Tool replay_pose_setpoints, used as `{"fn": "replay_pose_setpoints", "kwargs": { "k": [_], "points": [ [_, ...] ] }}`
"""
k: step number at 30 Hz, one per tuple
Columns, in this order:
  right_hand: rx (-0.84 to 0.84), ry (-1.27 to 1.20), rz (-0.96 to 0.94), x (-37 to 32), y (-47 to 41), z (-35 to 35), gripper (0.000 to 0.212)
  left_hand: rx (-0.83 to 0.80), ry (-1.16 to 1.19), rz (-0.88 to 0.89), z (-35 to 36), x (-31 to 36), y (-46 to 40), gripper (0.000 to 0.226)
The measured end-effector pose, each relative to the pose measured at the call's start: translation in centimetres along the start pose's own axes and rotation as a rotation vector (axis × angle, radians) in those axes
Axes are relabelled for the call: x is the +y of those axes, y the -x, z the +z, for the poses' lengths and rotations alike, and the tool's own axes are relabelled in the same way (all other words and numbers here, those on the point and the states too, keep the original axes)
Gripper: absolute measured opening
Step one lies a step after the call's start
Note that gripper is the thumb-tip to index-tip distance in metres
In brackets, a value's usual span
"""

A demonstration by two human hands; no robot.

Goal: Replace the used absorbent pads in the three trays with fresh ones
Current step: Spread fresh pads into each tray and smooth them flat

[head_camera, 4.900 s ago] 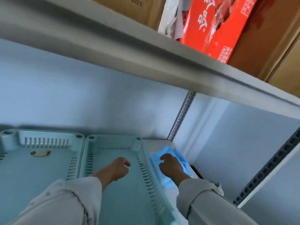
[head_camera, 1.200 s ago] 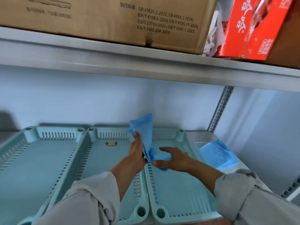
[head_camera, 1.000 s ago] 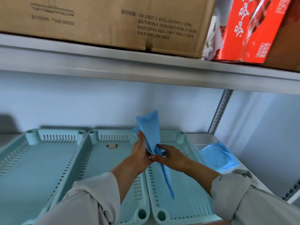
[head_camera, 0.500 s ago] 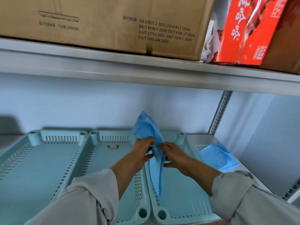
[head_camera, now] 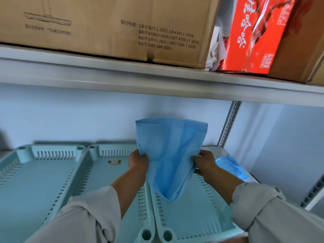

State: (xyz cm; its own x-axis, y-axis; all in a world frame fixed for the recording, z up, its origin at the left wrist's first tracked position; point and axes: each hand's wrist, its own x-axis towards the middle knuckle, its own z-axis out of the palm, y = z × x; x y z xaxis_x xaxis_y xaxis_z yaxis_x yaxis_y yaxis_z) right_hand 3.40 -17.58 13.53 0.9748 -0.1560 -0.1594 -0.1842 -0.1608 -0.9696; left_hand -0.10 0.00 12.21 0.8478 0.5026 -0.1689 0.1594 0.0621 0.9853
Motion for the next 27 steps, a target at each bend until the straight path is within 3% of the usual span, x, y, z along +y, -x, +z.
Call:
{"fn": "replay_pose_setpoints", "kwargs": {
  "k": [5,10,14,20,24,27],
  "points": [
    [0.096,0.119,0.087,1.6,-1.4,-1.1,0.017,0.037,0.002,-0.011,0.5,-0.1,0.6,0.028],
    [0.170,0.184,-0.019,1.9,-1.8,-1.5,0.016,0.018,-0.009,0.033,-0.1,0.2,0.2,0.028],
    [0.097,-0.056,0.016,0.8,-1.8,-1.0,0.013,0.027,-0.008,0.021,-0.1,-0.1,-0.6,0.028],
    [-0.006,-0.077,0.025,-0.7,-1.6,-0.7,0.010,0.058,-0.067,-0.033,-0.3,-0.6,-1.2,0.036],
    [-0.003,-0.070,0.061,-1.3,-1.8,-0.3,0.014,0.159,-0.179,-0.037,-0.5,-0.5,-1.2,0.069],
    [0.029,-0.013,0.021,-2.2,-2.0,0.1,0.022,0.199,-0.426,0.225,-0.3,-0.2,0.1,0.088]
  ]
}}
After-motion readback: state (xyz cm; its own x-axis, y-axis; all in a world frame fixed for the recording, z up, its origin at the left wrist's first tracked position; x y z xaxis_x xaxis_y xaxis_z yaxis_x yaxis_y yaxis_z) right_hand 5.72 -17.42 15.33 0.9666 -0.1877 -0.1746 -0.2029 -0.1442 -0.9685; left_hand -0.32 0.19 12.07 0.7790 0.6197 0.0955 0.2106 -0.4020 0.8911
